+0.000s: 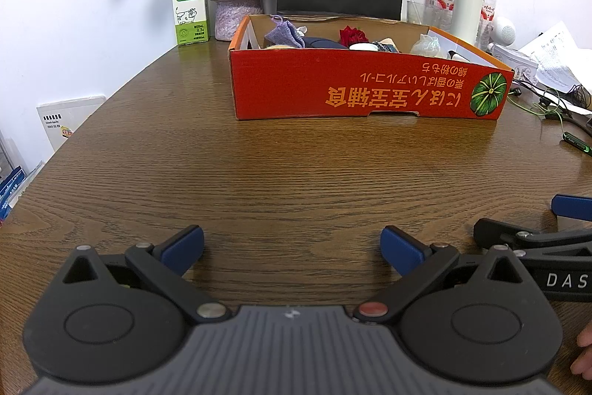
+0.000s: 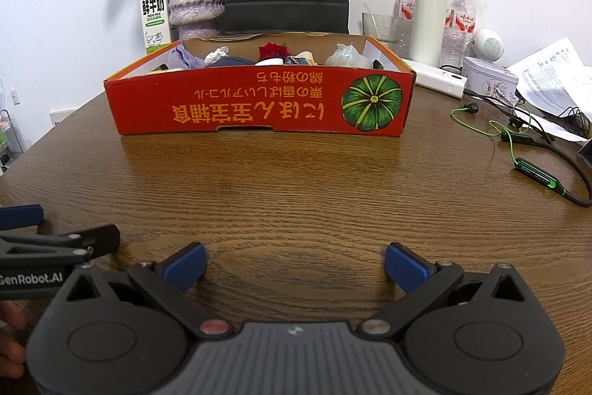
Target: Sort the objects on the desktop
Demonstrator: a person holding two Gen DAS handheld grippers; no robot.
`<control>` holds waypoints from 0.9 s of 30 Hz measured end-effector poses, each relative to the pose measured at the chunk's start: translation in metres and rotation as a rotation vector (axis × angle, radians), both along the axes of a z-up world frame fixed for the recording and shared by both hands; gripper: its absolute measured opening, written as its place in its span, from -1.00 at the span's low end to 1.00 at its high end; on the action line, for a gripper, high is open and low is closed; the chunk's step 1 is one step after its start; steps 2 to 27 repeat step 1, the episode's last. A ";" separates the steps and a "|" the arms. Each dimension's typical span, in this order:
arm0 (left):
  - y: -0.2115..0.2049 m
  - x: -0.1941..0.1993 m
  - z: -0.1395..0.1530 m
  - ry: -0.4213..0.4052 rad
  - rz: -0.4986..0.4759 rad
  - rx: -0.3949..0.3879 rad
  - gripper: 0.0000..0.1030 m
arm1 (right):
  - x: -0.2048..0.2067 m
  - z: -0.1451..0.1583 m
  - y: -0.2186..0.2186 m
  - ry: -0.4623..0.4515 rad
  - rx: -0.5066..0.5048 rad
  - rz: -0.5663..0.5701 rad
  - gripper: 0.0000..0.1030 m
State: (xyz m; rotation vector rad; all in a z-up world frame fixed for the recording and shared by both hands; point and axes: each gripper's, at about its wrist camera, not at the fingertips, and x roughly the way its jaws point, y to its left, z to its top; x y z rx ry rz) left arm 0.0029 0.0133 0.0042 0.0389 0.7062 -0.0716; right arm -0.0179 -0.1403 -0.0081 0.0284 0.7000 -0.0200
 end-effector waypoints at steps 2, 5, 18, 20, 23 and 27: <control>0.000 0.000 0.000 0.000 0.000 0.000 1.00 | 0.000 0.000 0.000 0.000 0.000 0.001 1.00; 0.000 0.000 0.000 0.000 0.000 0.000 1.00 | 0.000 0.000 0.000 0.000 0.000 0.001 1.00; 0.000 0.000 0.000 0.000 0.000 0.000 1.00 | 0.000 0.000 0.000 0.000 0.000 0.001 1.00; 0.000 0.000 0.000 0.000 0.000 0.000 1.00 | 0.000 0.000 0.000 0.000 0.000 0.001 1.00; 0.000 0.000 0.000 0.000 0.000 0.000 1.00 | 0.000 0.000 0.000 0.000 0.000 0.001 1.00; 0.000 0.000 0.000 0.000 0.000 0.000 1.00 | 0.000 0.000 0.000 0.000 0.000 0.001 1.00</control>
